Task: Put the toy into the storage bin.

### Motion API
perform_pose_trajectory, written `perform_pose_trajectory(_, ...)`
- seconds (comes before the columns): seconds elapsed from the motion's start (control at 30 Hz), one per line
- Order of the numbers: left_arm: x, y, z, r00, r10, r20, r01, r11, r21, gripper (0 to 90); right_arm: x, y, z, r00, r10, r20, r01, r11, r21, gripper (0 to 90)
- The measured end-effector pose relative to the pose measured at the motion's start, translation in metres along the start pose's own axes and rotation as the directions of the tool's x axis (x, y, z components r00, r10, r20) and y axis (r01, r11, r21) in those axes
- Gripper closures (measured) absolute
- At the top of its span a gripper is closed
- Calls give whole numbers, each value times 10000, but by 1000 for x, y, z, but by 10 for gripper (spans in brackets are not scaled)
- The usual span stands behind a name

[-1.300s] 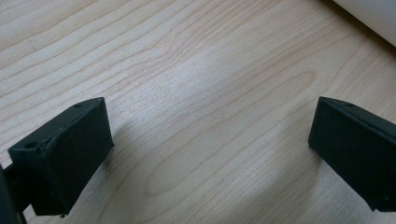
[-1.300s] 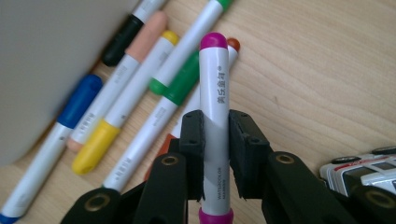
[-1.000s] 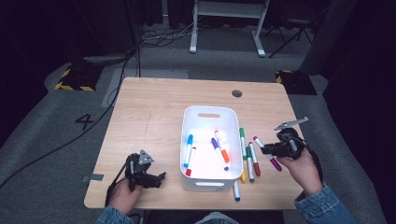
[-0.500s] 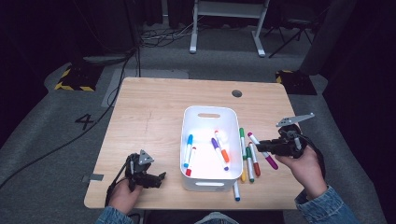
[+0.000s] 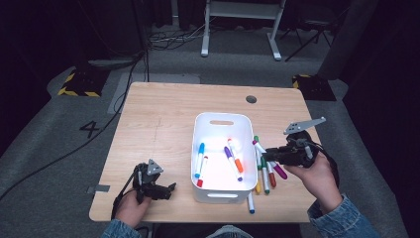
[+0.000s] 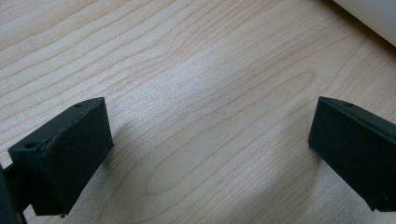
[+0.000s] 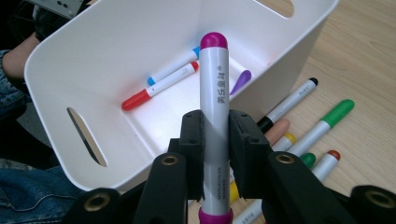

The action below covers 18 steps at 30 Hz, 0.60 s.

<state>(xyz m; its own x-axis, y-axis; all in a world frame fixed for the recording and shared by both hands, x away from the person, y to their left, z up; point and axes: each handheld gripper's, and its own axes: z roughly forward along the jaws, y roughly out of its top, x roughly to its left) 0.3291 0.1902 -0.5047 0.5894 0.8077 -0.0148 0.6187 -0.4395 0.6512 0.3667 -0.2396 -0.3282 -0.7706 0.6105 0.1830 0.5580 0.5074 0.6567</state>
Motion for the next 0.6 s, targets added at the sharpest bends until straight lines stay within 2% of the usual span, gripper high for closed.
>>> perform_pose_trajectory(0.23,0,-1,0,10000,-21,16,21,10000,-15,0,18,16,8,9980,-563,-284,568,9983,154,768)
perform_pose_trajectory(0.37,-1,0,0,10000,-52,7,52,10000,-5,0,27,24,13,9967,-679,-442,692,9972,283,768)
perform_pose_trajectory(0.4,0,0,0,10000,-38,0,38,10000,-15,0,28,26,15,9950,-888,-453,901,9956,275,768)
perform_pose_trajectory(0.47,0,0,0,10000,-36,-1,36,10000,-16,0,33,30,18,9948,-867,-536,889,9952,400,767)
perform_pose_trajectory(0.6,0,0,0,10000,-16,12,16,10000,3,0,42,38,24,9913,-1120,-687,1149,9925,407,768)
